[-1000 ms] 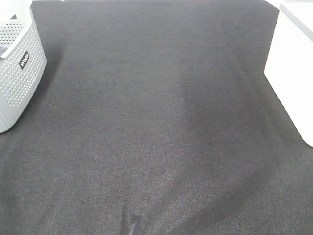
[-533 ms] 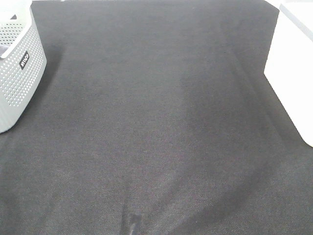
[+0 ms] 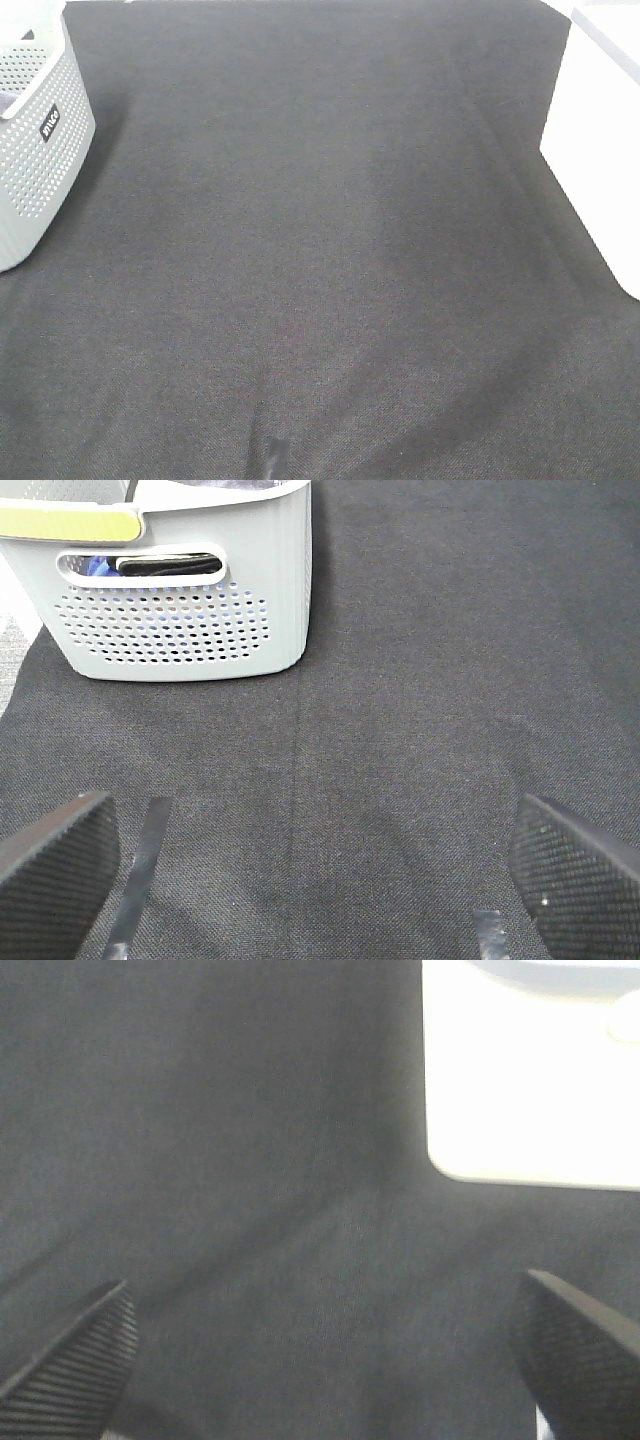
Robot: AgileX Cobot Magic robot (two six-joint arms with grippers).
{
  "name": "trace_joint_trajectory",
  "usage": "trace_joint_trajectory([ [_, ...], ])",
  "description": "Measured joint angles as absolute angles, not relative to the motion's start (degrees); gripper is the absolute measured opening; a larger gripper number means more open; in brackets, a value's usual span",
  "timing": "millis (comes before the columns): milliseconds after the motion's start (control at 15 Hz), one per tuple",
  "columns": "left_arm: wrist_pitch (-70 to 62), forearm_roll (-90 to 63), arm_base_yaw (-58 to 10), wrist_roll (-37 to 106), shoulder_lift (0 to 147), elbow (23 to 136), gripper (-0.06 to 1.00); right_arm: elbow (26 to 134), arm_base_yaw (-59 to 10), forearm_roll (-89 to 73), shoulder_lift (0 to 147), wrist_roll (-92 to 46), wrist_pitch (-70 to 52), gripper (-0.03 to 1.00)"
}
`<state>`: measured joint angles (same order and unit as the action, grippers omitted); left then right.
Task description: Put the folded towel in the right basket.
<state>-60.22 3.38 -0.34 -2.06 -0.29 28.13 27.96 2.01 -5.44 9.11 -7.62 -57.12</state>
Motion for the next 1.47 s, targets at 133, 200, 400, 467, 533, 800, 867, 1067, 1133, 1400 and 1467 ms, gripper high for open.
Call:
trace_joint_trajectory([
  [133, -60.2, 3.4, -0.3, -2.1, -0.3, 28.1, 0.99, 27.8, 0.9, -5.5, 7.6, -7.6, -58.3, 0.96],
  [200, -60.2, 3.4, -0.3, -2.1, -0.3, 28.1, 0.99, 27.8, 0.4, -5.3, 6.8, -7.6, -60.4, 0.96],
  [400, -60.2, 3.4, -0.3, -2.1, -0.3, 28.1, 0.99, 26.4, 0.1, -5.3, 1.8, -6.3, -63.2, 0.96],
  [467, -60.2, 3.4, -0.3, -2.1, -0.3, 28.1, 0.99, 26.4, -0.3, -5.2, 0.3, -6.0, -63.3, 0.96],
  [533, -60.2, 3.4, -0.3, -2.1, -0.3, 28.1, 0.99, 26.4, -1.4, -5.3, -0.2, -6.0, -63.3, 0.96],
  [800, -60.2, 3.4, -0.3, -2.1, -0.3, 28.1, 0.99, 26.4, -1.9, -5.3, -0.2, -5.4, -63.3, 0.96],
  [867, -60.2, 3.4, -0.3, -2.1, -0.3, 28.1, 0.99, 26.4, -1.9, -5.2, -0.2, -5.0, -63.3, 0.96],
  [1067, -60.2, 3.4, -0.3, -2.1, -0.3, 28.1, 0.99, 26.4, -1.9, -5.2, -0.2, -4.5, -63.3, 0.96],
  [1133, -60.2, 3.4, -0.3, -2.1, -0.3, 28.1, 0.99, 26.4, -1.9, -5.2, -0.2, -4.5, -63.3, 0.96],
  [1400, -60.2, 3.4, -0.3, -2.1, -0.3, 28.1, 0.99, 26.4, -1.9, -5.2, -0.2, -4.5, -63.3, 0.96],
  [1467, -60.2, 3.4, -0.3, -2.1, -0.3, 28.1, 0.99, 26.4, -1.9, -4.9, -0.2, -4.5, -63.3, 0.96],
])
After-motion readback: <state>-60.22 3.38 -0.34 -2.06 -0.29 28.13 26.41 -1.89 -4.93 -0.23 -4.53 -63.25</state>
